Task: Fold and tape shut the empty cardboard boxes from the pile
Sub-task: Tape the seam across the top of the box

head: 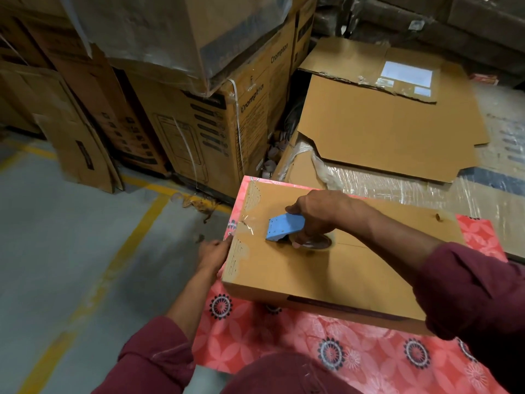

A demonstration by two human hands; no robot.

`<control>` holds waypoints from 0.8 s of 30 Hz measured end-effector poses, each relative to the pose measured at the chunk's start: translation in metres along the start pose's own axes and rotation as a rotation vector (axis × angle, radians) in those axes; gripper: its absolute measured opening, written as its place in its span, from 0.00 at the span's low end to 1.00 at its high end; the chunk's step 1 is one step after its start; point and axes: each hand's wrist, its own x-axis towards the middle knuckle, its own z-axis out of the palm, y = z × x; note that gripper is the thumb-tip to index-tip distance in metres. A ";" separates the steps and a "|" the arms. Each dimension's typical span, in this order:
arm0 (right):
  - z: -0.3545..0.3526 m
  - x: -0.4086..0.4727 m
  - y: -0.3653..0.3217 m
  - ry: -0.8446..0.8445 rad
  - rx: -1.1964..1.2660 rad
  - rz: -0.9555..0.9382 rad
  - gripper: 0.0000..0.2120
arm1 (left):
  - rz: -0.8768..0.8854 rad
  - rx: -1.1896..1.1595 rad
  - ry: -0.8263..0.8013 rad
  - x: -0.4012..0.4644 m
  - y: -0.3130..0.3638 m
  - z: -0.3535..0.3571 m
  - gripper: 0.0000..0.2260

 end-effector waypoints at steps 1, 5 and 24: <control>0.001 0.002 -0.002 -0.001 -0.027 -0.006 0.46 | 0.077 0.027 0.074 -0.002 0.001 -0.001 0.07; -0.001 0.006 -0.004 0.019 -0.100 -0.051 0.42 | 0.581 0.090 0.388 -0.025 0.043 -0.005 0.06; -0.002 0.003 -0.027 0.035 -0.184 -0.107 0.19 | 1.065 1.346 -0.276 -0.017 0.042 0.014 0.60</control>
